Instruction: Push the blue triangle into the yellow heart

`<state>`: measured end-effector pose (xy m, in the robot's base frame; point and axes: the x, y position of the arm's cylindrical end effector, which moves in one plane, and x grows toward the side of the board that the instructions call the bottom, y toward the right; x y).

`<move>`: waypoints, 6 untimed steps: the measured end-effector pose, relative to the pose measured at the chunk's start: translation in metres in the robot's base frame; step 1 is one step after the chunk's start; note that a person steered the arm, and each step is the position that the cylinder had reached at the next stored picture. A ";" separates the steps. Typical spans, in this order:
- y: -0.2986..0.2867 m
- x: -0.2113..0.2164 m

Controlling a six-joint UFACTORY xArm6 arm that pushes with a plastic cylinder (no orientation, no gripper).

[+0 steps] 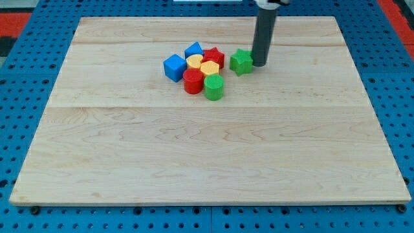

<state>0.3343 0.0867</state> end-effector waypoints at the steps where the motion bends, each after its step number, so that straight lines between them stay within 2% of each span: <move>1: -0.013 0.000; 3: -0.005 -0.004; 5: -0.027 -0.087; 6: -0.062 -0.098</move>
<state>0.2365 0.0248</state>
